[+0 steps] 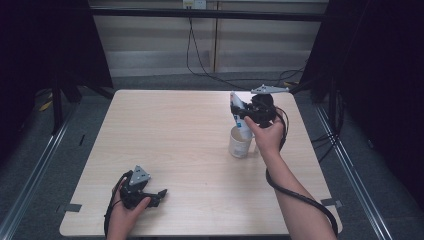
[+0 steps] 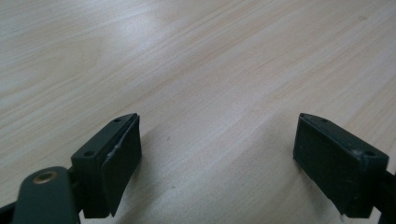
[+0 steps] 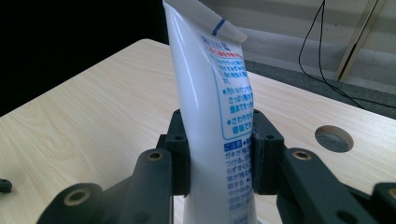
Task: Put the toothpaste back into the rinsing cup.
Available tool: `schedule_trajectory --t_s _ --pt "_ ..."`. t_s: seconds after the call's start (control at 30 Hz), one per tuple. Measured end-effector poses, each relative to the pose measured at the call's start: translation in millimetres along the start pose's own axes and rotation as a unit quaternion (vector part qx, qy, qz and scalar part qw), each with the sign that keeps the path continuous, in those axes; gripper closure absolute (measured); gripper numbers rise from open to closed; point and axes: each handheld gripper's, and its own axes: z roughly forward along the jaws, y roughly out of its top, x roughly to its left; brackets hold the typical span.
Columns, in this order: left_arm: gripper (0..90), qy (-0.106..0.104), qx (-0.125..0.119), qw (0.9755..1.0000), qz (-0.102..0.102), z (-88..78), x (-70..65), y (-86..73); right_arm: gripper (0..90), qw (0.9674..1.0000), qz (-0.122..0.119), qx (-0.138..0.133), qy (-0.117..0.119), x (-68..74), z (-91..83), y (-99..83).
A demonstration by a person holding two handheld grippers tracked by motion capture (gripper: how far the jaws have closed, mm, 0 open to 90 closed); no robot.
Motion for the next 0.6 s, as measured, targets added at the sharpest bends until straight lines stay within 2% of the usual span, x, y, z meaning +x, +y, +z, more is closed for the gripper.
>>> schedule_trajectory --t_s 0.6 --pt "15.1 0.0 -0.001 1.0 0.0 0.1 0.0 -0.1 65.9 1.0 0.0 -0.004 -0.005 -5.7 7.4 -3.0"
